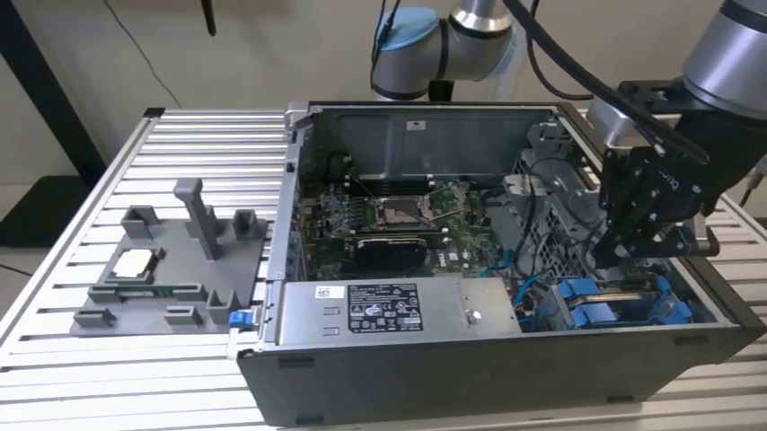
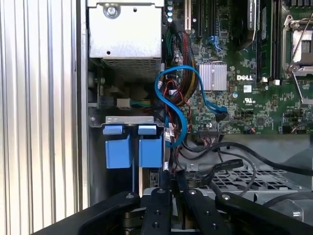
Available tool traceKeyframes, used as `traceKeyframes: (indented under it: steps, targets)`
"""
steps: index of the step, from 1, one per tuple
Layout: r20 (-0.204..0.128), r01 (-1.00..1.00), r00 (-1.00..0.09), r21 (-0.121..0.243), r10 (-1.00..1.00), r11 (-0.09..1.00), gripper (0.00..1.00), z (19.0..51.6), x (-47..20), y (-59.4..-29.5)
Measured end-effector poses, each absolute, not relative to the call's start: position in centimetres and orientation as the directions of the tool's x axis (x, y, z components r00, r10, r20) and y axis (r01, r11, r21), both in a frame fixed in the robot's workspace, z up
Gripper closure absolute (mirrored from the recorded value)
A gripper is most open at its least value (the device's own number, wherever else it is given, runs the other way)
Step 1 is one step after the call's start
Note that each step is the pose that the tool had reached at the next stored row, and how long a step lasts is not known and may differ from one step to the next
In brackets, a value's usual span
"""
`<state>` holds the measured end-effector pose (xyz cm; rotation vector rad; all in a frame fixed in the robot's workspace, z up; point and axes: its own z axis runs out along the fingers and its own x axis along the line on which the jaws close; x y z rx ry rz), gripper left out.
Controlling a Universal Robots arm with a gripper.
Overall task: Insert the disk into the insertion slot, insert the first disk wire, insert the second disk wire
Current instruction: 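Insert the second disk wire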
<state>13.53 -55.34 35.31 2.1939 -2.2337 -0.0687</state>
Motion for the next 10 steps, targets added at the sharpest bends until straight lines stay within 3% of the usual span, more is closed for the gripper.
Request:
traceKeyframes:
  steps: [10]
  targets:
    - [-0.024, -0.999, -0.018, 0.042, -1.000, 0.017, 0.84, 36.38, 13.56, -55.93]
